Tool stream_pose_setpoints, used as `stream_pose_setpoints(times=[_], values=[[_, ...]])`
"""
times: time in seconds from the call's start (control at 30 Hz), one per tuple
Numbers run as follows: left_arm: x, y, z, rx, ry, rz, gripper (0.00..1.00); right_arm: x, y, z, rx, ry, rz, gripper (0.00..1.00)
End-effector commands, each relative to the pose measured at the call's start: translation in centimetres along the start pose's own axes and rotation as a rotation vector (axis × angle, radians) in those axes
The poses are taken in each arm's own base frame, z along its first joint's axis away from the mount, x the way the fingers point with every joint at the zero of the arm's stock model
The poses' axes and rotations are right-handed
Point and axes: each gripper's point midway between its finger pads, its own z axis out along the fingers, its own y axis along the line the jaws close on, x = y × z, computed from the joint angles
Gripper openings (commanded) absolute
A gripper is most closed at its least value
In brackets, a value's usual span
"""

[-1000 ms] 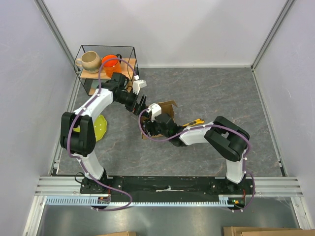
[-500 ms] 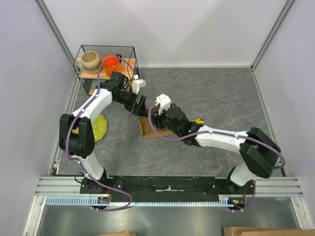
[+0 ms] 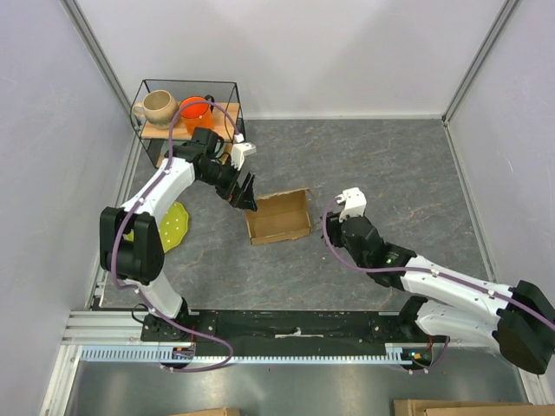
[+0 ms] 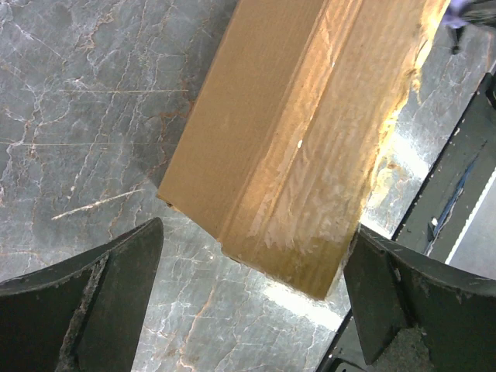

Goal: Unpack the express box
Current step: Place the product at the center of the board.

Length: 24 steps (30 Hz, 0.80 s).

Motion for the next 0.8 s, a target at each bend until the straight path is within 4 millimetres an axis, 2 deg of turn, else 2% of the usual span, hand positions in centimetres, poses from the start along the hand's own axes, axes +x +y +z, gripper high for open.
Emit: stream_pose_setpoints(times=[0.0,0.07,0.17,0.3,0.33,0.37,0.43,0.5,0.57,0.63,0.67,0.73,0.77], values=[[-1.1,-2.2,-1.8,0.034,-0.052,0.070,0.99,4.0,-2.7,0.2,0.136,0.061,0.058,0.34],[-1.1,-2.5,-2.1,0.027,-0.058,0.067,0.99,5.2,-2.9,0.5,0.147,0.075,0.067,0.34],[-0.7,-2.7,-2.3,0.020,-0.054,0.060,0.99,5.0,-2.7,1.0,0.151,0.057,0.091,0.34],[-0.5,-3.3,-2.8,0.029,-0.061,0.062,0.99,6.5,-2.9,1.3,0.180,0.099,0.119,0.38],[-0.5,-3.6,-2.9,0.037,-0.062,0.060,1.00,6.8,-2.9,1.4,0.183,0.106,0.128,0.41],[-0.5,-3.9,-3.0,0.051,-0.069,0.056,0.99,7.2,-2.9,1.4,0.191,0.110,0.159,0.50],[-0.6,-4.2,-3.3,0.054,-0.076,0.054,0.99,7.4,-2.9,1.4,0.198,0.108,0.179,0.60],[-0.5,-3.8,-3.6,0.022,-0.068,0.031,0.99,7.2,-2.9,1.3,0.196,0.098,0.196,0.75],[-0.5,-3.4,-4.0,-0.010,-0.067,0.008,0.99,6.4,-2.7,1.2,0.187,0.085,0.204,0.98],[-0.4,-3.4,-4.4,-0.029,-0.063,-0.006,1.00,6.3,-3.0,0.8,0.197,0.093,0.201,0.98],[-0.3,-3.2,-4.6,-0.047,-0.059,-0.008,0.99,5.2,-2.9,0.6,0.192,0.073,0.217,0.98],[-0.2,-3.3,-4.9,-0.062,-0.058,-0.013,0.99,4.4,-2.6,0.1,0.170,0.073,0.221,0.98],[-0.4,-3.2,-5.3,-0.082,-0.062,-0.007,1.00,2.8,-2.4,-0.4,0.155,0.049,0.237,0.98]])
